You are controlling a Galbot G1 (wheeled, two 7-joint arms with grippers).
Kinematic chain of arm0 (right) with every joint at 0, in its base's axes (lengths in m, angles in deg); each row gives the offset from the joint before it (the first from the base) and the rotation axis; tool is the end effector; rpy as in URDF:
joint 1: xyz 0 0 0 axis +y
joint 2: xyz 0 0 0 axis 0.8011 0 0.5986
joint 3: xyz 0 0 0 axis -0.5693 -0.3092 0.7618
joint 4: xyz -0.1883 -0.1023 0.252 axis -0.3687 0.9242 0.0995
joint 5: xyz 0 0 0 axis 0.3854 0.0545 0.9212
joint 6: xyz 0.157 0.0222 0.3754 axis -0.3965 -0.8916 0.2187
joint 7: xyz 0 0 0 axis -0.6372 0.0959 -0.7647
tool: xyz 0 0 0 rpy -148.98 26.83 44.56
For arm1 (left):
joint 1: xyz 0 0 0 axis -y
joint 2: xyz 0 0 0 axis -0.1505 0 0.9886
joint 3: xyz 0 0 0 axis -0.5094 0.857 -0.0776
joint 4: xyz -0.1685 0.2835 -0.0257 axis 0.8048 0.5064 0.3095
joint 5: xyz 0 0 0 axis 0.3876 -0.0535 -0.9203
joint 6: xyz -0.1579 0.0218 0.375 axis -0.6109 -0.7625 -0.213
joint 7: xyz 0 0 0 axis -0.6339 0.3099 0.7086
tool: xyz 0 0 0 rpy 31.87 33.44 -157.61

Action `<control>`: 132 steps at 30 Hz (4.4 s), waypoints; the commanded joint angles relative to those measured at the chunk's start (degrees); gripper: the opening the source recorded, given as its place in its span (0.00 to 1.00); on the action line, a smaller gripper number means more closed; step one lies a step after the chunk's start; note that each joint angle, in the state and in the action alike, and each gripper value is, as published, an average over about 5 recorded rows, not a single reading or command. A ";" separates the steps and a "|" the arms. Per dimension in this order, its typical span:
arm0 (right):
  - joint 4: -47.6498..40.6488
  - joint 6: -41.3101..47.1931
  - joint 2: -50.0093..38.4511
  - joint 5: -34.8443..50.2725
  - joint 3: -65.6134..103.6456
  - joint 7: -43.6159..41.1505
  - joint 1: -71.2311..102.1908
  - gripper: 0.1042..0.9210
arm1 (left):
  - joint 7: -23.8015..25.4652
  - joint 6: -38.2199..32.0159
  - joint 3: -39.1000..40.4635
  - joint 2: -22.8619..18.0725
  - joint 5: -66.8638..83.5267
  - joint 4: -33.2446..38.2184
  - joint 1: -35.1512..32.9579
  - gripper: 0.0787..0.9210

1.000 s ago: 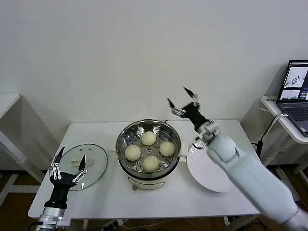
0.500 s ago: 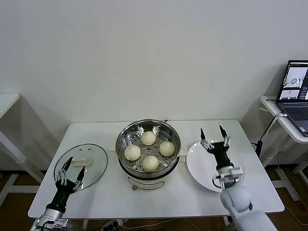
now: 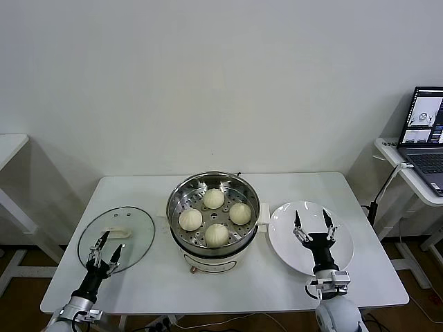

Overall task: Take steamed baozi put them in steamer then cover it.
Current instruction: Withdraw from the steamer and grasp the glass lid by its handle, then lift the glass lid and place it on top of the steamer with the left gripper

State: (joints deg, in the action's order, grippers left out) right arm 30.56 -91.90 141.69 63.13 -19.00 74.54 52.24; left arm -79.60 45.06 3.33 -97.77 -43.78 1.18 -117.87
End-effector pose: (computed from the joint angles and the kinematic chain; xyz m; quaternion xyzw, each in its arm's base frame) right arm 0.3092 -0.0721 -0.4018 0.0139 0.9976 -0.0290 0.0605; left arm 0.2651 0.2021 -0.4529 0.0490 0.7561 0.6506 0.0517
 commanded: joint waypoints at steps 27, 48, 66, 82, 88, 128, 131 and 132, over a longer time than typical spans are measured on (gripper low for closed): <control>-1.60 -1.19 2.47 -3.12 1.78 -0.39 2.64 0.88 | 6.05 11.23 3.64 1.62 -0.54 -7.17 10.53 0.88; -2.39 -2.06 3.22 -5.39 0.89 -0.25 2.35 0.88 | 10.10 15.02 6.66 1.43 1.44 -6.79 12.61 0.88; -2.52 -2.12 3.16 -6.17 0.46 0.06 1.57 0.88 | 10.72 15.33 6.62 0.75 0.54 -8.04 13.32 0.53; -2.85 -2.85 3.56 -6.63 0.65 -0.10 1.59 0.88 | 8.72 14.83 2.98 0.91 0.20 -1.63 10.91 0.14; -3.02 -2.97 3.68 -6.66 0.65 -0.14 1.25 0.88 | 8.60 15.51 -3.64 2.42 1.09 14.98 4.33 0.14; -6.33 -3.23 5.36 -6.51 1.82 0.07 -1.15 0.88 | 35.18 52.80 40.62 -7.71 -9.91 33.61 19.17 0.14; -6.36 -3.23 5.43 -6.51 1.90 0.03 -1.21 0.88 | 34.85 52.21 40.62 -8.43 -11.50 31.49 19.69 0.14; -6.39 -3.23 5.43 -6.49 1.90 0.02 -1.23 0.88 | 34.75 52.12 40.62 -8.60 -11.79 31.09 19.79 0.14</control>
State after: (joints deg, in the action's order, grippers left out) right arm 24.64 -95.12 147.02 56.61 -17.17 74.62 51.29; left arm -48.31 93.32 38.06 -102.64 -49.57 39.75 -102.58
